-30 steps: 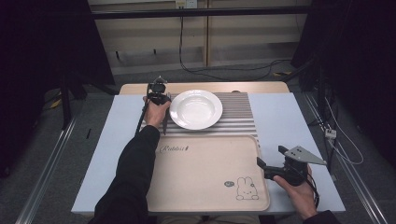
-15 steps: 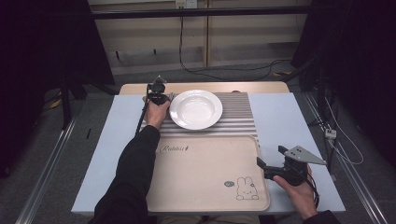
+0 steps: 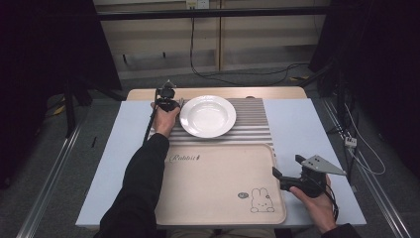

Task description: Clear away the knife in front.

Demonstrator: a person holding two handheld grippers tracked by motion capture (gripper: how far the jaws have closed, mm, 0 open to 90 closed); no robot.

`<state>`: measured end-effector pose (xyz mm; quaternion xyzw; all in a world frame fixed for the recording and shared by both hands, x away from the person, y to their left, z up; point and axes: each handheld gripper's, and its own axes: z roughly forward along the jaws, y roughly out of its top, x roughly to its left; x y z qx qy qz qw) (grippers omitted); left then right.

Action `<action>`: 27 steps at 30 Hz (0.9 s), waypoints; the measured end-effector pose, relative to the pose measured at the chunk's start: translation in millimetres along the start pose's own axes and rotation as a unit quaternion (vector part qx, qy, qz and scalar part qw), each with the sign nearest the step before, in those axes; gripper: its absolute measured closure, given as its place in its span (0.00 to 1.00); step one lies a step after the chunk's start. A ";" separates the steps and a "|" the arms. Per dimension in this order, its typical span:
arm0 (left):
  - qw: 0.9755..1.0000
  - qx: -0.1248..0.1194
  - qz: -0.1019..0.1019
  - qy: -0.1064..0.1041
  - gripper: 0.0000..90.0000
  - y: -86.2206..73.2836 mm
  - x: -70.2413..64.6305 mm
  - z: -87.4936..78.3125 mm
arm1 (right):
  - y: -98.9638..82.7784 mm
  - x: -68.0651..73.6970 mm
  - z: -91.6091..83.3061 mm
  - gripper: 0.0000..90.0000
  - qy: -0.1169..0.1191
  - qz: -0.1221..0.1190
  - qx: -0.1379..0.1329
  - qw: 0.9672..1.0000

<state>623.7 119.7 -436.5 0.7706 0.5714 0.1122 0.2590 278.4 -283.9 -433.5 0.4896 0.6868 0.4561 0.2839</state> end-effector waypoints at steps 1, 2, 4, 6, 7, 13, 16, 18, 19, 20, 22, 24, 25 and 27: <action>1.000 0.000 -0.001 -0.001 0.89 0.4 0.4 -0.6 | 0.0 -0.1 -0.1 0.07 0.000 0.000 0.000 1.000; 1.000 0.000 -0.001 -0.002 0.89 0.7 1.1 -1.6 | 0.0 -0.2 -0.1 0.07 0.000 0.000 0.000 1.000; 1.000 -0.002 -0.002 0.000 0.89 0.9 2.2 -2.9 | -0.1 -0.2 -0.1 0.07 -0.001 0.000 0.000 1.000; 1.000 0.000 -0.004 -0.001 0.89 1.3 3.5 -4.2 | -0.1 -0.3 0.0 0.07 0.000 0.000 0.000 1.000; 1.000 -0.001 -0.004 -0.002 0.89 1.5 3.9 -5.1 | -0.1 -0.3 0.1 0.07 0.000 0.000 0.000 1.000; 1.000 -0.003 -0.006 -0.004 0.89 3.5 6.8 -11.4 | 0.0 -0.1 0.2 0.07 0.000 0.000 0.001 1.000; 1.000 -0.005 -0.003 -0.003 0.89 3.7 7.9 -13.9 | 0.1 0.0 0.3 0.07 0.000 0.001 0.001 1.000; 1.000 -0.004 -0.002 -0.001 0.89 3.7 7.9 -15.9 | 0.1 0.2 0.3 0.07 0.000 0.000 0.001 1.000; 1.000 -0.003 -0.002 0.000 0.89 3.8 7.6 -17.2 | 0.1 0.3 0.2 0.07 -0.001 0.000 0.000 1.000; 1.000 -0.004 -0.002 -0.001 0.89 3.8 7.4 -18.4 | 0.1 0.3 0.1 0.07 -0.001 0.000 0.000 1.000; 1.000 -0.005 0.002 -0.001 0.89 4.3 6.8 -21.3 | 0.2 0.4 -0.1 0.07 -0.001 0.000 0.000 1.000; 1.000 -0.005 0.002 -0.001 0.89 4.7 6.5 -24.5 | 0.2 0.5 -0.4 0.07 -0.002 -0.001 0.000 1.000; 1.000 -0.008 0.001 -0.001 0.89 4.6 6.1 -25.9 | 0.1 0.5 -0.6 0.07 -0.002 -0.002 0.000 1.000; 1.000 -0.009 0.001 -0.003 0.89 4.8 5.5 -28.9 | 0.1 0.6 -0.9 0.07 -0.003 -0.002 0.000 1.000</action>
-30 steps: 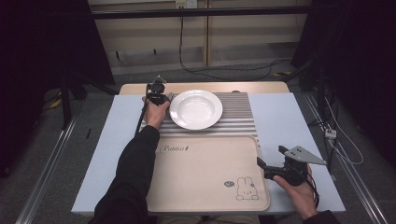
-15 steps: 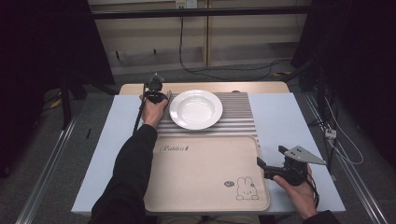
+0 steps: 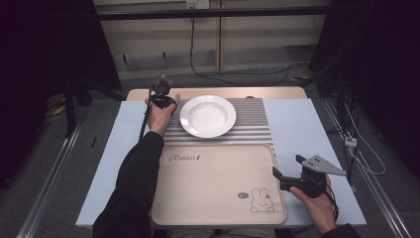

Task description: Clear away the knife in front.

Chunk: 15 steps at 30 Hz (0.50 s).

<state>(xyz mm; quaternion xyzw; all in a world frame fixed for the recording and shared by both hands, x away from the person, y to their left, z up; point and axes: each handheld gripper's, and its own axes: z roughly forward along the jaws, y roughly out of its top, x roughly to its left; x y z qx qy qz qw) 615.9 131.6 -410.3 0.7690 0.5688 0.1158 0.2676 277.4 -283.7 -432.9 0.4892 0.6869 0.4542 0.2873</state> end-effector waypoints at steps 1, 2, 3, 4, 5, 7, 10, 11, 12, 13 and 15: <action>1.000 0.001 0.003 -0.001 0.89 0.2 0.1 -1.7 | 0.0 -0.1 -0.1 0.07 0.000 0.000 0.000 1.000; 1.000 0.001 0.002 -0.002 0.89 0.3 0.0 -3.3 | 0.0 -0.4 -0.2 0.07 -0.001 0.000 0.000 1.000; 1.000 -0.002 0.002 -0.001 0.89 0.2 -0.6 -4.3 | 0.0 -0.5 -0.2 0.07 -0.001 0.000 -0.001 1.000; 1.000 -0.002 0.006 -0.002 0.89 0.0 -0.6 -6.1 | 0.0 -0.4 -0.2 0.07 -0.001 0.000 -0.001 1.000; 1.000 -0.005 0.002 -0.005 0.89 -0.7 -0.9 -7.8 | 0.0 -0.2 -0.3 0.07 -0.001 0.000 0.000 1.000; 1.000 -0.004 0.007 -0.005 0.89 -1.6 -1.3 -11.1 | 0.0 0.1 -0.4 0.07 0.000 -0.001 0.000 1.000; 1.000 -0.009 0.009 -0.005 0.89 -1.8 -1.8 -16.9 | -0.1 -0.1 -0.7 0.07 -0.001 0.000 0.000 1.000; 1.000 -0.010 0.009 -0.005 0.89 -1.9 -2.4 -18.7 | -0.1 -0.1 -0.9 0.07 -0.001 0.000 0.000 1.000; 1.000 -0.010 0.012 -0.003 0.89 -2.1 -3.7 -20.3 | -0.1 0.0 -1.1 0.07 -0.001 -0.001 0.000 1.000; 1.000 -0.009 0.015 -0.003 0.89 -2.1 -4.9 -22.3 | -0.1 0.0 -1.2 0.07 -0.001 -0.001 -0.001 1.000; 1.000 -0.010 0.021 0.002 0.89 -2.0 -7.7 -25.7 | 0.0 0.3 -1.3 0.07 -0.002 -0.002 0.000 1.000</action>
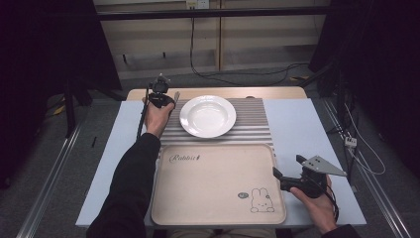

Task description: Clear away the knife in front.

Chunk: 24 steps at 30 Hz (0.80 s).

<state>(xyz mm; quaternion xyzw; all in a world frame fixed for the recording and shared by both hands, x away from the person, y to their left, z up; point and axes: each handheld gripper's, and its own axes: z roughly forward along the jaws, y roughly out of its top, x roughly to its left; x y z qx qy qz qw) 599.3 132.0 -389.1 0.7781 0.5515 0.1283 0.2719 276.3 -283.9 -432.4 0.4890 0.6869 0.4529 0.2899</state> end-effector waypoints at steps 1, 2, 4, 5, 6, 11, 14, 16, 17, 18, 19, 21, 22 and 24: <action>1.000 -0.002 -0.002 0.000 0.89 0.0 -1.0 -1.4 | 0.1 0.1 0.0 0.07 0.000 0.000 0.000 1.000; 1.000 -0.001 0.001 -0.002 0.89 0.1 -1.2 -3.1 | 0.1 0.2 -0.1 0.07 0.000 0.000 0.000 1.000; 1.000 -0.003 0.003 0.001 0.89 -0.3 -2.4 -5.5 | 0.2 0.5 -0.4 0.07 0.001 -0.001 -0.001 1.000; 1.000 -0.002 0.005 -0.001 0.89 -0.8 -2.3 -7.1 | 0.2 0.5 -0.5 0.07 0.001 -0.002 -0.001 1.000; 1.000 -0.003 0.006 0.002 0.89 -1.2 -2.5 -8.1 | 0.2 0.5 -0.6 0.07 0.001 -0.001 -0.001 1.000; 1.000 -0.003 0.008 0.005 0.89 -2.5 -2.5 -14.4 | 0.2 0.3 -0.5 0.07 0.001 -0.001 0.000 1.000; 1.000 -0.006 0.014 0.006 0.89 -2.9 -3.6 -19.4 | 0.5 0.9 -0.5 0.07 0.001 -0.002 -0.001 1.000; 1.000 -0.011 0.013 0.004 0.89 -3.7 -4.1 -23.3 | 0.5 1.0 -0.5 0.07 0.000 -0.003 -0.001 1.000; 1.000 -0.010 0.013 0.004 0.89 -4.0 -4.0 -25.3 | 0.4 0.9 -0.6 0.07 0.000 -0.003 -0.001 1.000; 1.000 -0.011 0.013 0.004 0.89 -4.6 -4.4 -27.2 | 0.4 0.8 -0.7 0.07 -0.001 -0.003 -0.001 1.000; 1.000 -0.009 0.015 0.002 0.89 -5.3 -4.5 -28.7 | 0.4 0.8 -0.9 0.07 -0.001 -0.002 -0.001 1.000; 1.000 -0.004 0.008 -0.008 0.89 -7.0 -5.7 -31.3 | 0.3 0.7 -1.1 0.07 -0.001 -0.003 -0.001 1.000; 1.000 -0.005 0.011 -0.006 0.89 -7.7 -7.5 -32.6 | 0.3 0.6 -1.1 0.07 0.000 -0.003 -0.002 1.000; 1.000 -0.007 0.017 -0.004 0.89 -8.6 -10.2 -35.5 | 0.3 0.8 -0.8 0.07 -0.001 -0.002 -0.001 1.000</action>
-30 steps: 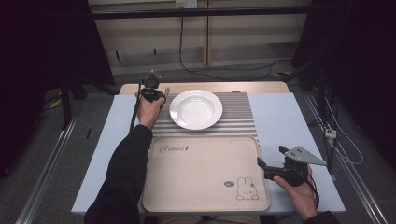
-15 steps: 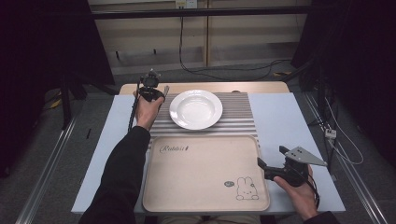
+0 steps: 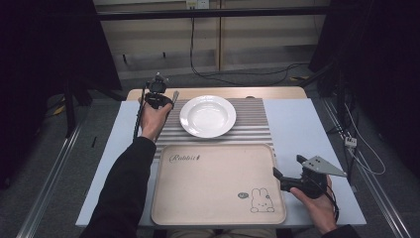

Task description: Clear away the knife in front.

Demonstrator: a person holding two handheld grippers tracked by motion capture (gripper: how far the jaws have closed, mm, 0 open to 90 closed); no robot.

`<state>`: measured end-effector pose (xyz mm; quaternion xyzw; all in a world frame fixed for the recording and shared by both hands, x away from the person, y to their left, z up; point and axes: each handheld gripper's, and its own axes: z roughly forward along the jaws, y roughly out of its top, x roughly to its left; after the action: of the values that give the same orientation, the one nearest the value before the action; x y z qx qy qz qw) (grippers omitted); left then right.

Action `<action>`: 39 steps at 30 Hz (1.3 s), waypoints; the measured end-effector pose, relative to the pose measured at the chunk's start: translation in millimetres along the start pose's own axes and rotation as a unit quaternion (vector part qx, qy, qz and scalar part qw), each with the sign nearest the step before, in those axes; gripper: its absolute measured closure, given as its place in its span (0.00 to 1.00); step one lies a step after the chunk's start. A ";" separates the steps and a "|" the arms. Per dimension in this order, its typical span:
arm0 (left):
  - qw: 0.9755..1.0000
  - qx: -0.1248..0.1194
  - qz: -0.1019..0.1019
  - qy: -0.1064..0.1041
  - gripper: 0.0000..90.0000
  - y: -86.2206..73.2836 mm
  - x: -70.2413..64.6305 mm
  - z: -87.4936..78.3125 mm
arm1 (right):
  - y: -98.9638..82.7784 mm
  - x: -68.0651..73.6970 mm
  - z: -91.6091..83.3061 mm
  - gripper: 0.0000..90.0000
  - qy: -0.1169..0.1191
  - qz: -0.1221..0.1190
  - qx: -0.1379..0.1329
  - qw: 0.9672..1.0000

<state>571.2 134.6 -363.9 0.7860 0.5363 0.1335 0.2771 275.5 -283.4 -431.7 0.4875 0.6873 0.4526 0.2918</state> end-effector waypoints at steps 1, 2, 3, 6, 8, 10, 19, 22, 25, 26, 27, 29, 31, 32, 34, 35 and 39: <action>1.000 -0.003 -0.003 -0.003 0.89 -0.3 -1.0 -1.3 | 0.0 0.0 0.2 0.07 0.000 -0.001 0.000 1.000; 1.000 -0.006 -0.002 -0.005 0.89 -0.3 -1.5 -2.9 | 0.0 0.2 0.2 0.07 0.000 0.000 0.000 1.000; 1.000 -0.005 0.001 -0.004 0.89 -0.2 -2.1 -4.6 | 0.0 0.3 0.2 0.07 0.000 -0.001 0.000 1.000; 1.000 -0.015 0.002 -0.014 0.89 -1.7 -3.3 -9.8 | 0.0 -0.1 0.1 0.07 -0.001 0.000 0.000 1.000; 1.000 -0.018 0.007 -0.018 0.89 -3.0 -4.4 -12.9 | 0.0 -0.2 0.1 0.07 -0.001 0.001 0.001 1.000; 1.000 -0.021 0.011 -0.019 0.89 -4.5 -6.0 -15.6 | -0.1 -0.2 0.1 0.07 -0.001 0.000 0.001 1.000; 0.999 -0.027 0.025 -0.030 0.89 -13.6 -15.5 -27.4 | -0.2 -0.3 0.1 0.07 -0.002 0.001 0.001 1.000; 0.999 -0.025 0.031 -0.035 0.89 -17.3 -17.1 -29.9 | -0.2 -0.4 -0.3 0.07 -0.003 0.001 0.000 1.000; 0.998 -0.025 0.035 -0.037 0.89 -21.2 -19.0 -33.7 | -0.3 -0.6 -0.2 0.07 -0.003 0.001 0.001 1.000; 0.998 -0.027 0.034 -0.037 0.89 -22.6 -20.0 -35.0 | -0.3 -0.5 -0.2 0.07 -0.004 0.001 0.001 1.000; 0.998 -0.028 0.035 -0.040 0.89 -24.1 -20.8 -36.4 | -0.3 -0.5 -0.2 0.07 -0.004 0.001 0.001 1.000; 0.998 -0.028 0.041 -0.037 0.89 -27.0 -23.3 -38.9 | -0.4 -0.6 -0.2 0.07 -0.004 0.001 0.001 1.000; 0.998 -0.028 0.044 -0.038 0.89 -30.3 -25.2 -40.6 | -0.4 -0.7 -0.2 0.07 -0.004 0.001 0.001 1.000; 0.998 -0.029 0.044 -0.039 0.88 -32.0 -25.7 -41.2 | -0.4 -0.7 -0.2 0.07 -0.004 0.001 0.001 1.000; 0.998 -0.028 0.046 -0.042 0.89 -35.5 -26.5 -42.6 | -0.4 -0.6 -0.3 0.07 -0.004 0.001 0.000 1.000; 0.998 -0.027 0.049 -0.041 0.89 -37.3 -26.8 -43.2 | -0.3 -0.6 -0.4 0.07 -0.004 0.001 0.001 1.000; 0.997 -0.026 0.050 -0.046 0.89 -44.9 -28.1 -43.9 | -0.4 -0.8 -0.3 0.07 -0.005 0.000 0.001 1.000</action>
<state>503.4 133.9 -351.9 0.8098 0.4791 0.1247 0.3148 275.3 -284.3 -432.0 0.4902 0.6859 0.4496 0.2950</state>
